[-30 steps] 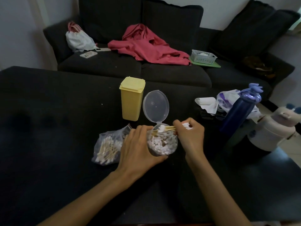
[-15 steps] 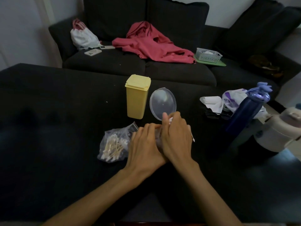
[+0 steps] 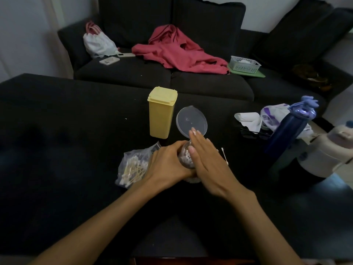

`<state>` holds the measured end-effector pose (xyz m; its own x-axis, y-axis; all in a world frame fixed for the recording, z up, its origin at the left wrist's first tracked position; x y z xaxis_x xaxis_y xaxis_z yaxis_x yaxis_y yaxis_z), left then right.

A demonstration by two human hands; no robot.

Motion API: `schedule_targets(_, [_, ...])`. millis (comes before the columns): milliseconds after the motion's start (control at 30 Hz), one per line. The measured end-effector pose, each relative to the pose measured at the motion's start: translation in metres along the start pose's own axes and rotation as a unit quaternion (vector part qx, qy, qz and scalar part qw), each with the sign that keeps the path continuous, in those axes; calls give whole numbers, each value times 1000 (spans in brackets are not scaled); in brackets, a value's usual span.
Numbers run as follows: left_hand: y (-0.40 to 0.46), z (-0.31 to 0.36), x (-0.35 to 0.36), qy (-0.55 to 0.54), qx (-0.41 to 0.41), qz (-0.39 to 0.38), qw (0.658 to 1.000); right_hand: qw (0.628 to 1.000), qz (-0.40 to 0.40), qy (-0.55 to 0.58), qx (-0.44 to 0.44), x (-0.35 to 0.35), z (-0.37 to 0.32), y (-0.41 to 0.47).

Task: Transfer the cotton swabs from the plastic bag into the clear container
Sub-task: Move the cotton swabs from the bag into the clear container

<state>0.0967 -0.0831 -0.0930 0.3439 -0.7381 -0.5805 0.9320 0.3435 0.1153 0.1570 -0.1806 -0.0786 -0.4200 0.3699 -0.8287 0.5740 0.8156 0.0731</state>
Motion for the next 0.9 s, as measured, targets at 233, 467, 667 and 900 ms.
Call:
schedule_targets(233, [1,-3,-5,61,3,101,993,999,-26,-10,24,3,9,-3])
schedule_targets(467, [5,-12,5,-8,23,-3,1000,992,-89,-92,-1,15,11,3])
schedule_targets(667, [8,-18,8,3,26,-1,1000,984,-55,160,58,2,16,1])
schedule_targets(900, [-1,-9,3,162,100,41,981,999,13,9,33,-20,25,-9])
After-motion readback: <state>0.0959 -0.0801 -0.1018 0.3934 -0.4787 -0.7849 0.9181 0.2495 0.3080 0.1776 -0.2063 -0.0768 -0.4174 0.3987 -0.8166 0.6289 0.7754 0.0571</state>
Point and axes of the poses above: each hand's wrist, its own y-axis towards the middle knuckle, its own x-axis out of the palm, z = x × y, the point moved 5 cm from there along y, towards the middle knuckle, and after that the axes turned 4 degrees about x, right-handed, at the moved point
